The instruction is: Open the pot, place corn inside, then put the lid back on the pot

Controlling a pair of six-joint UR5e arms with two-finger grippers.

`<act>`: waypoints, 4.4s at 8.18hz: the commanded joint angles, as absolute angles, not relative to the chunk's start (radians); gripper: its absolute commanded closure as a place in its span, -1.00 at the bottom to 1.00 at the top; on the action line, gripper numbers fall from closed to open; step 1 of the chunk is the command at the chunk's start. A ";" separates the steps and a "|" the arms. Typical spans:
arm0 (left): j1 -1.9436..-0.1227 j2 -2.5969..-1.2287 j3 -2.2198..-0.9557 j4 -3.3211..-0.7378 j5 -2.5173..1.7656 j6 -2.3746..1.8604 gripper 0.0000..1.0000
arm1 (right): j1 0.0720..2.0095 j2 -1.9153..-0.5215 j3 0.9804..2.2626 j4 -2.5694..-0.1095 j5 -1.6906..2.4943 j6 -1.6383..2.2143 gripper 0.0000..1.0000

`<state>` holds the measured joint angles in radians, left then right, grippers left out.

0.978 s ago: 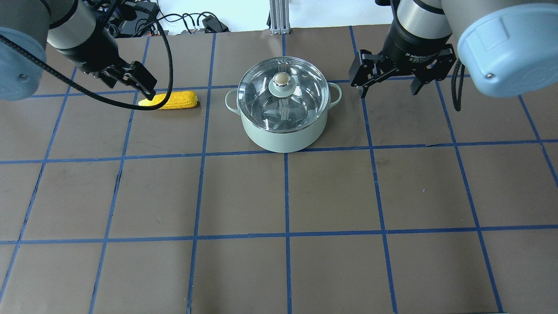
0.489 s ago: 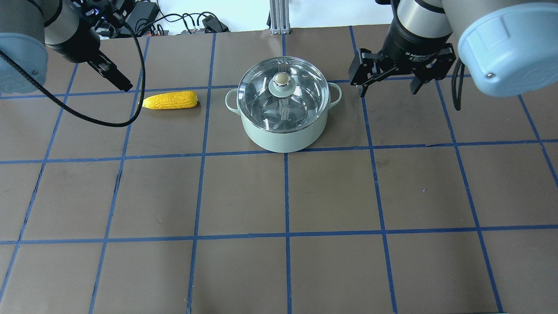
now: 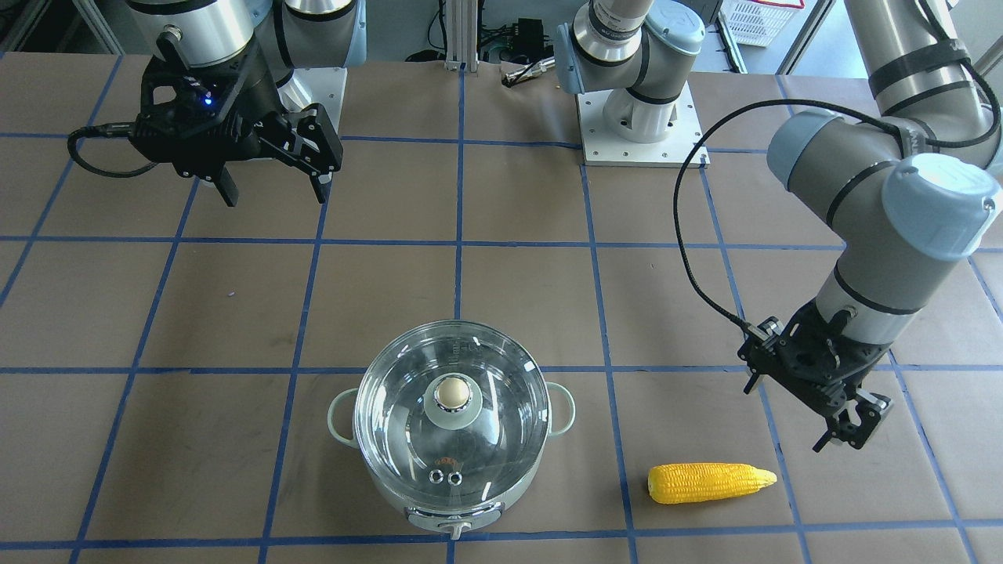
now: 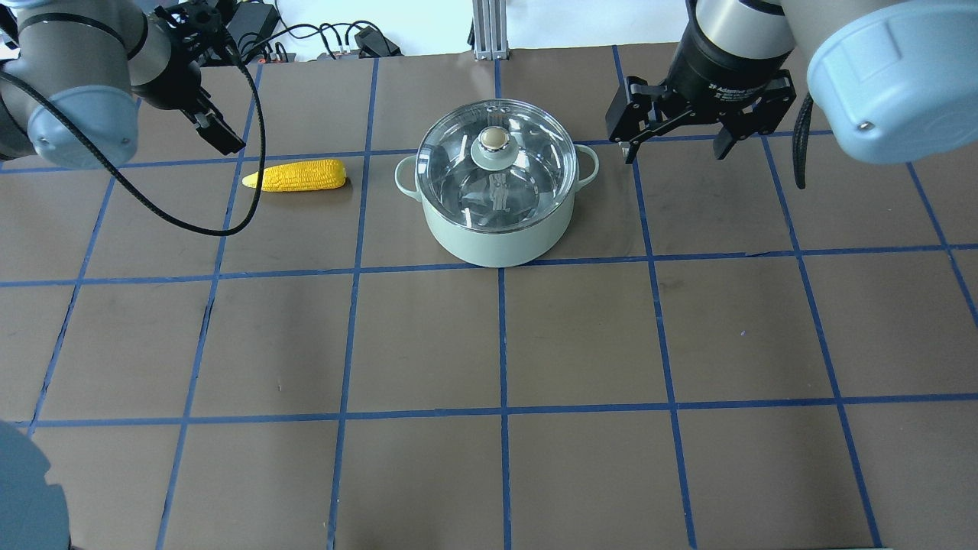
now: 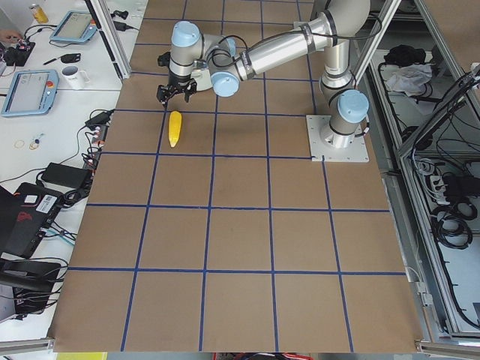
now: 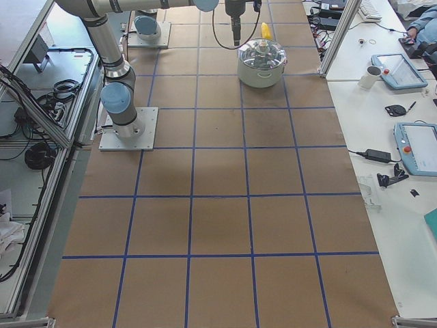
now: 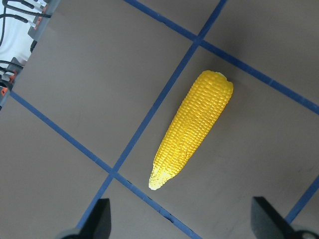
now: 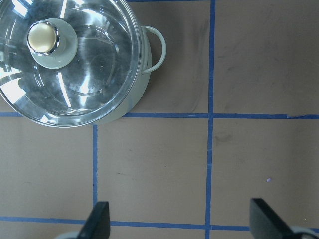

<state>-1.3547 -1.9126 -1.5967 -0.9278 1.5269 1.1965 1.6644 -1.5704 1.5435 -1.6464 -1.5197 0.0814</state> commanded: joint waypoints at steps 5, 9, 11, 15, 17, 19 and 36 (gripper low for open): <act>-1.355 -2.109 -1.591 -0.796 1.490 1.451 -1.00 | 1.660 -1.565 1.540 -1.629 -1.529 0.072 -1.00; -1.355 -2.196 -1.517 -0.796 1.424 1.480 -1.00 | 1.701 -1.596 1.484 -1.634 -1.488 0.072 -1.00; -1.355 -2.221 -1.517 -0.796 1.417 1.474 -1.00 | 1.700 -1.565 1.476 -1.690 -1.505 0.066 -1.00; -1.355 -2.247 -1.517 -0.801 1.396 1.448 -1.00 | 1.678 -1.519 1.457 -1.812 -1.612 0.022 -1.00; -1.355 -2.250 -1.517 -0.801 1.394 1.448 0.09 | 1.674 -1.480 1.459 -1.792 -1.609 0.032 -1.00; -1.358 -2.246 -1.519 -0.805 1.396 1.443 1.00 | 1.634 -1.477 1.451 -1.796 -1.596 0.022 -1.00; -1.474 -1.865 -1.525 -1.158 1.513 1.221 1.00 | 1.928 -1.060 1.345 -2.105 -1.686 0.317 -0.86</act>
<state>-1.4596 -1.8658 -1.5250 -1.1597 1.5177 1.2264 1.9295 -1.0574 1.3260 -2.1044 -1.7084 0.2975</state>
